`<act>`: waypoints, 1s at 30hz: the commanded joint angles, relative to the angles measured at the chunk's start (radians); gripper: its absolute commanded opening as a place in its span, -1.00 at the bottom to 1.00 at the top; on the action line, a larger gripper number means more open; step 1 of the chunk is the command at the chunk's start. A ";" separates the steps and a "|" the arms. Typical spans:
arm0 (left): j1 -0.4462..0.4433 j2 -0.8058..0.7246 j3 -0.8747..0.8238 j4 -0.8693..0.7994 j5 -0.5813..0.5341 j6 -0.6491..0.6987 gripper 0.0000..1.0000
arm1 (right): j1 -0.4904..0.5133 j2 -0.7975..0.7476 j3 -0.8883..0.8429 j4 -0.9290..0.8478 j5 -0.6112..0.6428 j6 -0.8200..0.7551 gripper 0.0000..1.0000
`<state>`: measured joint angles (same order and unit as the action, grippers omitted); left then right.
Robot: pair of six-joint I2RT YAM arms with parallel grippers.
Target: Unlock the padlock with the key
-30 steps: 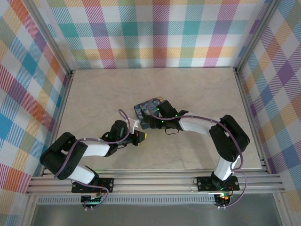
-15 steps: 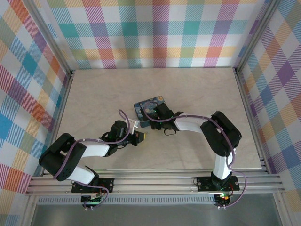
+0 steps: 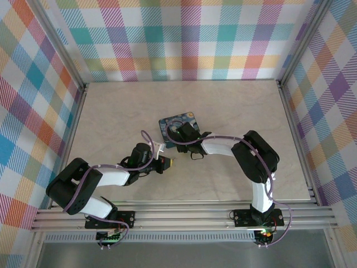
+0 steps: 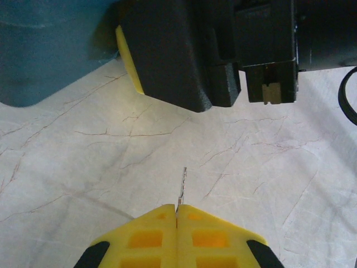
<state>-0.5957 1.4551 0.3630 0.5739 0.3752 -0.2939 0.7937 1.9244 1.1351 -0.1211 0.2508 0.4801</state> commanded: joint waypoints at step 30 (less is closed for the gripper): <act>-0.015 -0.052 0.025 0.018 0.037 0.024 -1.00 | -0.017 -0.203 0.079 -0.274 -0.291 0.135 -1.00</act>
<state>-0.5957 1.4162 0.3607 0.5377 0.3847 -0.2687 0.7845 1.7493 1.1831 -0.3279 0.0364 0.5663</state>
